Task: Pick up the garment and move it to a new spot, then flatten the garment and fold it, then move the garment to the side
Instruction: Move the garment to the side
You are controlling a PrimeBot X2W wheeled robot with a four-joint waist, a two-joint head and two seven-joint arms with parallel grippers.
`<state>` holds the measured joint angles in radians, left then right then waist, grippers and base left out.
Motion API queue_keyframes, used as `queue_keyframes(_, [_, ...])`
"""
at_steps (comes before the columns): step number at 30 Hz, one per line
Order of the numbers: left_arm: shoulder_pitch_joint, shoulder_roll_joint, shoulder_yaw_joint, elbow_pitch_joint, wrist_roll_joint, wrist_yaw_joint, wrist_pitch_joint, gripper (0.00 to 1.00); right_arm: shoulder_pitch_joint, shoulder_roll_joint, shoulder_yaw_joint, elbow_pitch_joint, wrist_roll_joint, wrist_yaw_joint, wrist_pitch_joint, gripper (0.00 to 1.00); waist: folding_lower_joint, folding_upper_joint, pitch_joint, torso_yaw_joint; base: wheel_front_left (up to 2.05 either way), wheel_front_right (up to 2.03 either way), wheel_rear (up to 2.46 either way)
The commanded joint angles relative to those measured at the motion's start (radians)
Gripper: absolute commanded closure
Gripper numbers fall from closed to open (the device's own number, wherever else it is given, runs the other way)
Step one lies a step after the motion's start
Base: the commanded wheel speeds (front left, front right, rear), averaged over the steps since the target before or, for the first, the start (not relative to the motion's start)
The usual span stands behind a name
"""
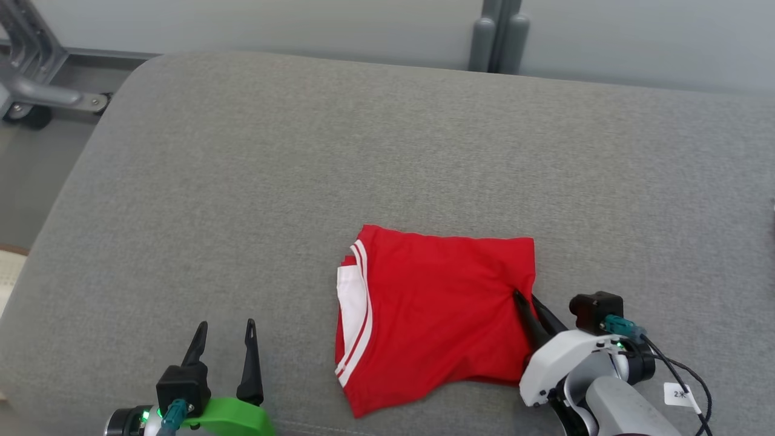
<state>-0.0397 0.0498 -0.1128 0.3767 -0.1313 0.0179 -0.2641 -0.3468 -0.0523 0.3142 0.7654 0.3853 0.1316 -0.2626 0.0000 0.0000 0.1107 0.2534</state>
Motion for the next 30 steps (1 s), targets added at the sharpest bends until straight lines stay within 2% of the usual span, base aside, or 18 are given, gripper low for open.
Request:
queue_keyframes(1, [0.002, 0.003, 0.005, 0.000, -0.003, 0.004, 0.001, 0.00, 0.025, -0.011, -0.028, -0.009, -0.017, -0.002, -0.002, 1.00, 0.0000, 0.0000, -0.038, -0.099, 0.00, 0.00, 0.00])
queue_keyframes(10, [-0.009, 0.003, -0.010, -0.002, -0.027, 0.008, 0.001, 0.00, 0.065, -0.019, -0.099, -0.038, -0.060, -0.002, -0.003, 1.00, 0.0000, 0.0000, -0.065, -0.369, 0.00, 0.00, 0.00])
queue_keyframes(17, [-0.031, 0.003, -0.015, -0.009, -0.033, 0.009, 0.001, 0.00, 0.067, -0.013, -0.088, -0.066, -0.055, -0.002, -0.003, 1.00, 0.0000, 0.0000, -0.046, -0.567, 0.00, 0.00, 0.00])
queue_keyframes(18, [-0.031, 0.003, -0.015, -0.009, -0.033, 0.009, 0.001, 0.00, 0.067, -0.013, -0.088, -0.066, -0.055, -0.002, -0.003, 1.00, 0.0000, 0.0000, -0.046, -0.567, 0.00, 0.00, 0.00])
queue_keyframes(23, [-0.054, 0.003, -0.018, -0.012, -0.018, 0.003, 0.001, 0.00, 0.051, -0.007, -0.053, -0.088, -0.040, -0.002, -0.003, 1.00, 0.0000, 0.0000, -0.017, -0.690, 0.00, 0.00, 0.00])
queue_keyframes(27, [-0.071, 0.003, -0.025, -0.015, -0.005, -0.009, 0.001, 0.00, 0.047, -0.003, -0.036, -0.111, -0.027, -0.002, -0.003, 1.00, 0.0000, 0.0000, 0.004, -0.729, 0.00, 0.00, 0.00])
queue_keyframes(30, [-0.087, 0.004, -0.028, -0.014, 0.005, -0.013, 0.001, 0.00, 0.039, -0.003, -0.035, -0.124, -0.021, -0.002, -0.003, 1.00, 0.0000, 0.0000, 0.023, -0.732, 0.00, 0.00, 0.00])
